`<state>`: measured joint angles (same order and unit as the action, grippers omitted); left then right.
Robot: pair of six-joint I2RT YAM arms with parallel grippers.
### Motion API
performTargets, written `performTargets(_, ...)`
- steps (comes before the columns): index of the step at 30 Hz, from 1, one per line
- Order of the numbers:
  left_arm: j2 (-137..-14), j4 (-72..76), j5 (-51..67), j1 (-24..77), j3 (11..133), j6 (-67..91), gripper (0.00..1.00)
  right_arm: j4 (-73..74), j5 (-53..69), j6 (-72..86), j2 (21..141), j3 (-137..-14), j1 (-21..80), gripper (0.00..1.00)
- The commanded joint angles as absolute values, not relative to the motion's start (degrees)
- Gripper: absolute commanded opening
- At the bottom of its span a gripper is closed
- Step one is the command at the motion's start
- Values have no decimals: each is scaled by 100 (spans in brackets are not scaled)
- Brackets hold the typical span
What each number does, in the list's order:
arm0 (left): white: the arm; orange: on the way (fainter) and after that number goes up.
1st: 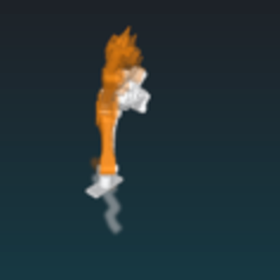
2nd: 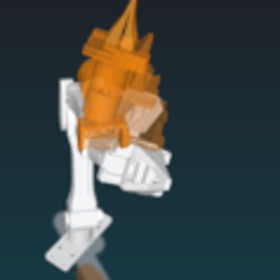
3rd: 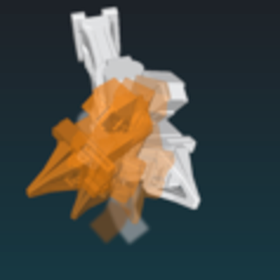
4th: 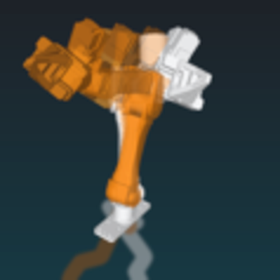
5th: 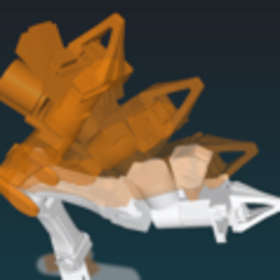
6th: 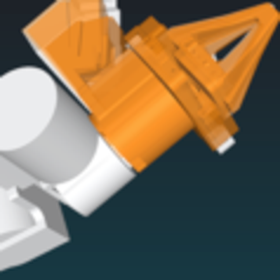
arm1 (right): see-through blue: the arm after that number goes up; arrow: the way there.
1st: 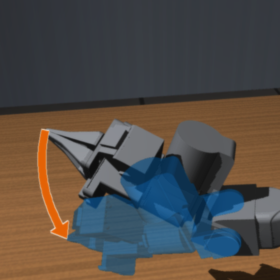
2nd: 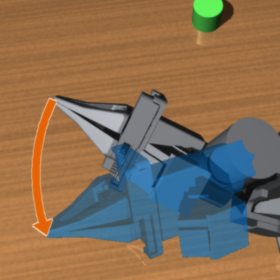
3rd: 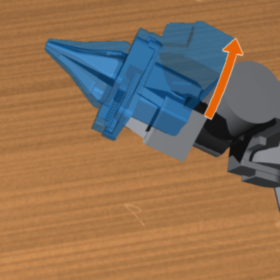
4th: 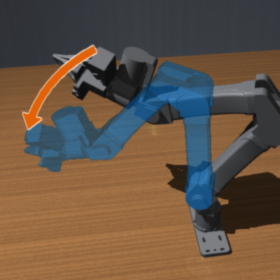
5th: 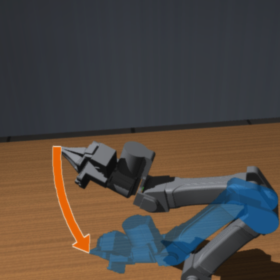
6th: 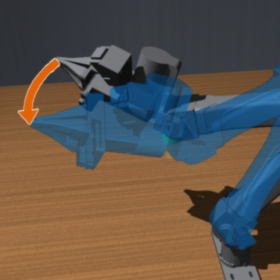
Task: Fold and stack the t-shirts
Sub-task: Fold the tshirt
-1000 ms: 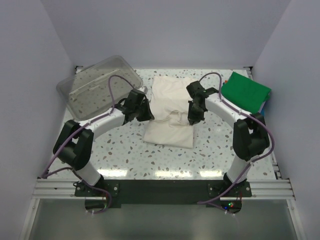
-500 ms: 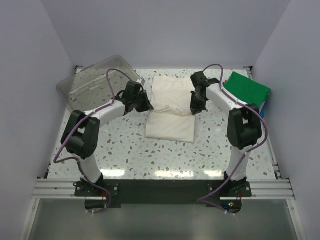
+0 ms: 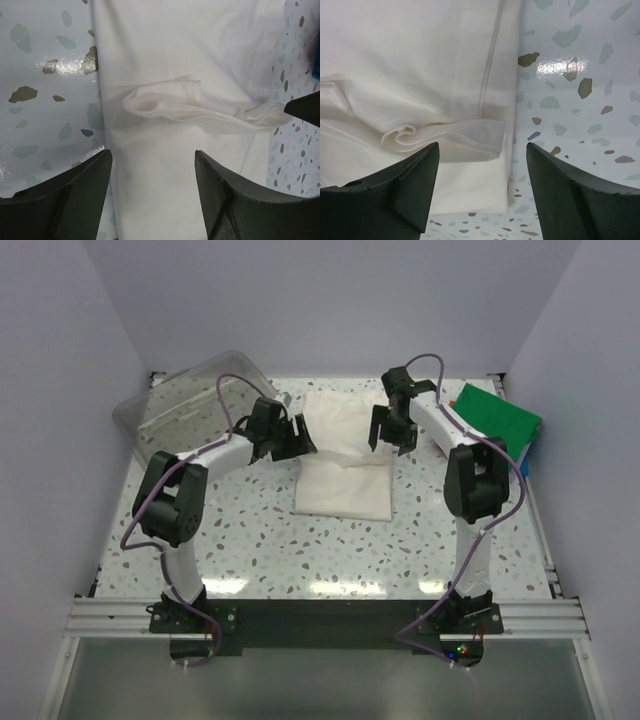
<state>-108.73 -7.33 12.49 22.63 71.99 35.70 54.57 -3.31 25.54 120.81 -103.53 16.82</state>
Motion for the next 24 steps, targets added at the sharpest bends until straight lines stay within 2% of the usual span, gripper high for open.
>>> performTargets(1, -10399, -484, 1415, 2224, 7129, 3366, 73, 5643, -282, 2452, 11734, -10670, 1652, 74)
performTargets(10, -9537, -325, 1565, 2232, 6091, 3270, 73, 5406, 113, 2434, 10672, -9573, 1661, 76)
performTargets(24, -8913, -554, 1319, 2548, 5011, 3269, 71, 4474, 800, 2672, 9659, -6892, 1652, 62)
